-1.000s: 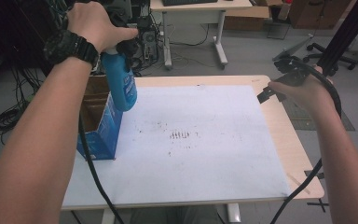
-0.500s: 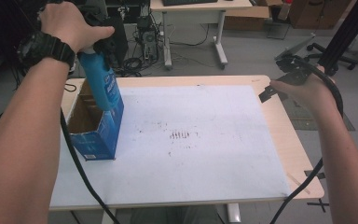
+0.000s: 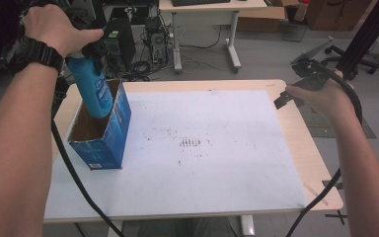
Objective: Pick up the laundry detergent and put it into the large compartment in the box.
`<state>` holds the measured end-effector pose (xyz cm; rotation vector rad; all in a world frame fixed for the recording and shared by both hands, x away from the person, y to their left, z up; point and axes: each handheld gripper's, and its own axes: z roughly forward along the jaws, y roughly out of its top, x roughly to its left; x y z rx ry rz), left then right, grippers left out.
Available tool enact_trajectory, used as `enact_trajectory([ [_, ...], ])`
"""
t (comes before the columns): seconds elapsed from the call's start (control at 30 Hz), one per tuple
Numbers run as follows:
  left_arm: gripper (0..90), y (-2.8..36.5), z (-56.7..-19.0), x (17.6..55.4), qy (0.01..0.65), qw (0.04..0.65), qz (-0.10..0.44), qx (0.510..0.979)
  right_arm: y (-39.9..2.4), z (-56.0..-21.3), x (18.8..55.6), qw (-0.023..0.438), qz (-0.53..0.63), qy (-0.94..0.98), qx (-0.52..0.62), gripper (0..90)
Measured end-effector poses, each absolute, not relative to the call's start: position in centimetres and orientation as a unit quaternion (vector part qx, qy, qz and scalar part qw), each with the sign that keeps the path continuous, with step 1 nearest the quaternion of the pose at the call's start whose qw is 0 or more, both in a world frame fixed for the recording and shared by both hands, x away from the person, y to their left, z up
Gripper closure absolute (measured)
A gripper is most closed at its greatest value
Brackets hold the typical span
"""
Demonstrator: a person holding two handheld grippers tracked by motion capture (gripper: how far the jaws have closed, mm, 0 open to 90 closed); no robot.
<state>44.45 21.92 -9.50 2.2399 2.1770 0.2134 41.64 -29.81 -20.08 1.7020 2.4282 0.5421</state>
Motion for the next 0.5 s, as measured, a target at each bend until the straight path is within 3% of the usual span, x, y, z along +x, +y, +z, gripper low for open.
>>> enact_trajectory([
  [0.5, 37.6, 23.5, -10.6, 44.6, 0.702, 0.002, 0.066, 0.709, -29.6, -20.5, 41.8, 0.062, 0.176, 0.804, 0.565, 22.8],
])
